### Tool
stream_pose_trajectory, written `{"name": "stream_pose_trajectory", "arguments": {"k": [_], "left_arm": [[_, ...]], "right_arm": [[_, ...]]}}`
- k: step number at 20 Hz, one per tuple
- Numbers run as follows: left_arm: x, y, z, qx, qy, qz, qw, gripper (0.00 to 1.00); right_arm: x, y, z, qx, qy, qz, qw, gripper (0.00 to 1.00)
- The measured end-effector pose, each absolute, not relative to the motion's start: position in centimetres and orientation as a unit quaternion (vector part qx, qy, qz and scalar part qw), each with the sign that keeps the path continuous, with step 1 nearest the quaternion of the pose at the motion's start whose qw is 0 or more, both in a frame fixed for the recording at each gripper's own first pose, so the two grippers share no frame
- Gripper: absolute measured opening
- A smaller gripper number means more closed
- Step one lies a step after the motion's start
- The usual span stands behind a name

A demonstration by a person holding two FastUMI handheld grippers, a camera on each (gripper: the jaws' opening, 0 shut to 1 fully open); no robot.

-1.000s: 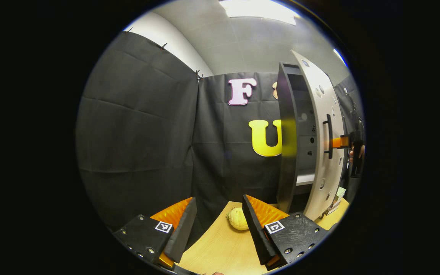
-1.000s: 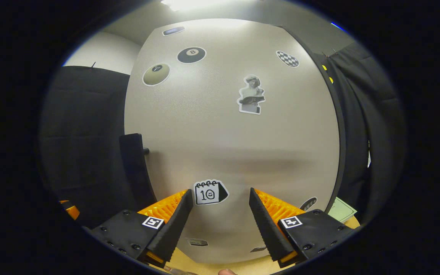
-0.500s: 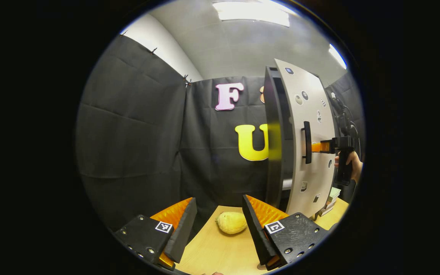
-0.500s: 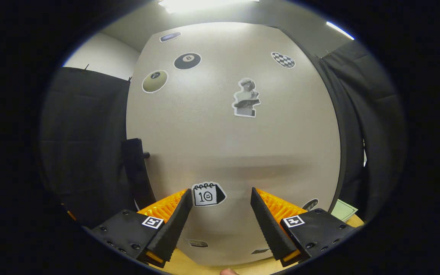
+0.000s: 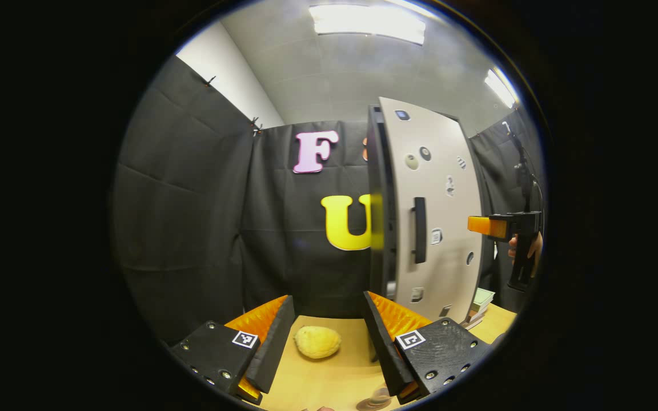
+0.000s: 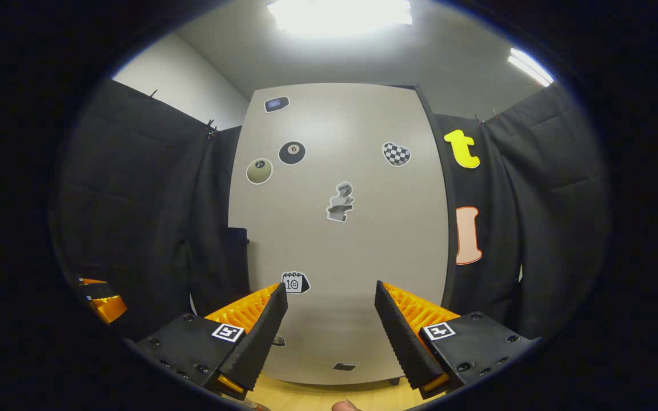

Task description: Open the cabinet door with the right hand, grasp the bottle in the cabinet with the left hand and place it on the coaster, then close the cabinet door with the right hand.

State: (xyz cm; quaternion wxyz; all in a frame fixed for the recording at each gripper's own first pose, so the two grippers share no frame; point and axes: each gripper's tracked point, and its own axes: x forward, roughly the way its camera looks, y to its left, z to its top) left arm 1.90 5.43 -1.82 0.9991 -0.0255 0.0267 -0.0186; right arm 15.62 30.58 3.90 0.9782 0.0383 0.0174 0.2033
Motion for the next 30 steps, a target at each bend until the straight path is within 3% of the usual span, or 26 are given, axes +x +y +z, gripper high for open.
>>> {"name": "stream_pose_trajectory", "arguments": {"k": [9, 19, 30], "left_arm": [[0.4, -2.2, 0.8, -0.02, 0.013, -0.077, 0.997, 0.69], [-1.1, -5.4, 1.7, -0.012, 0.009, -0.091, 0.996, 0.69], [-1.4, -5.8, 1.1, -0.01, 0.022, -0.082, 0.996, 0.7]], "right_arm": [[9.6, 21.3, 3.2, 0.023, 0.025, 0.172, 0.985, 0.98], [6.2, 12.2, 0.0, 0.056, 0.052, 0.126, 0.989, 0.98], [6.1, 11.2, -0.8, 0.059, 0.059, 0.14, 0.987, 0.98]]}}
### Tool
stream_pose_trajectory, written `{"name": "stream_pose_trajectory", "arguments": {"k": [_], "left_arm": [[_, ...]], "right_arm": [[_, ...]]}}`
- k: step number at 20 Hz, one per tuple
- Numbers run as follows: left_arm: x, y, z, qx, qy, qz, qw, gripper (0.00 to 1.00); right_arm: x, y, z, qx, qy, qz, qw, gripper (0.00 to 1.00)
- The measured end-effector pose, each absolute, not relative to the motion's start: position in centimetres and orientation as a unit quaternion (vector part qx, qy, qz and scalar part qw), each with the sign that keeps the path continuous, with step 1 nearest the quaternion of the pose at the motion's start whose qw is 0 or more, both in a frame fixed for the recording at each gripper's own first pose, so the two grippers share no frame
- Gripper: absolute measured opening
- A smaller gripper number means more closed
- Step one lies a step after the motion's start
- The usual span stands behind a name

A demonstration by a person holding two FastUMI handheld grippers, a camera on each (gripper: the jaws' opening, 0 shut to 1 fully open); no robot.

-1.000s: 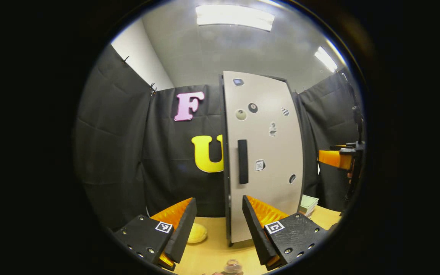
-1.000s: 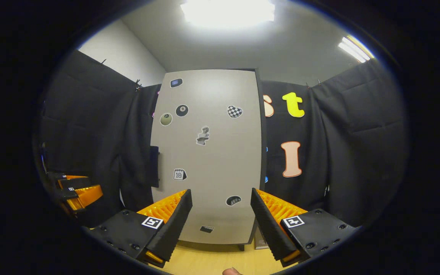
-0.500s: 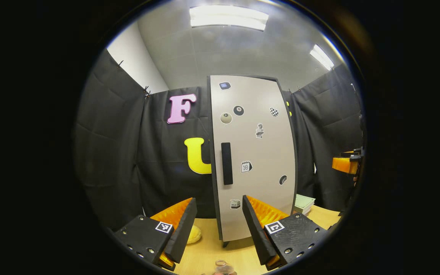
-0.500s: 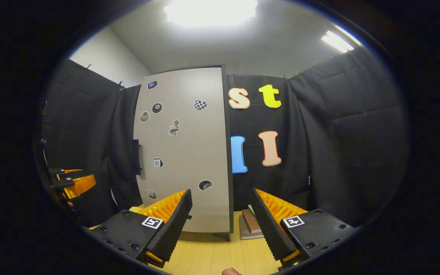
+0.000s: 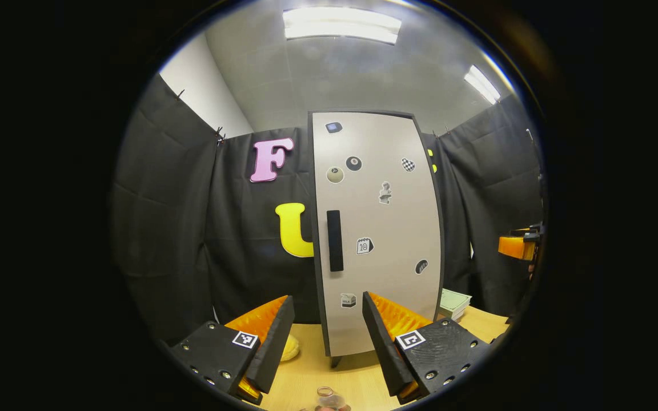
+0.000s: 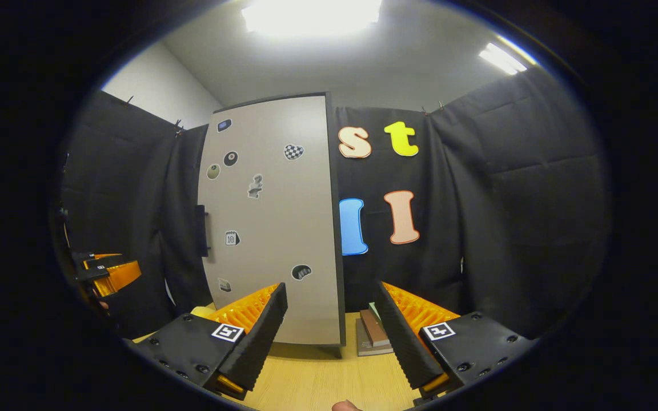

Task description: Open the cabinet door with the right hand, grasp the bottle in the cabinet with the left hand and place it on the coaster, then close the cabinet door with the right hand.

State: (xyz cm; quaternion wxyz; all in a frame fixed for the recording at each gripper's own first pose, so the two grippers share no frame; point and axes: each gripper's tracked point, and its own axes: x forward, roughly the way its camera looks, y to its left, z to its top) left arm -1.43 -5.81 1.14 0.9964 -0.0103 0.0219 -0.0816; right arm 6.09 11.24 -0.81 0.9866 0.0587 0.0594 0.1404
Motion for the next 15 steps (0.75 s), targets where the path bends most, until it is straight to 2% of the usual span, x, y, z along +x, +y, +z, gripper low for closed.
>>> {"name": "stream_pose_trajectory", "arguments": {"k": [15], "left_arm": [[-1.9, -4.1, 1.7, -0.01, 0.013, -0.073, 0.997, 0.69]], "right_arm": [[5.1, 11.8, -0.3, 0.051, 0.05, 0.163, 0.984, 0.98]]}}
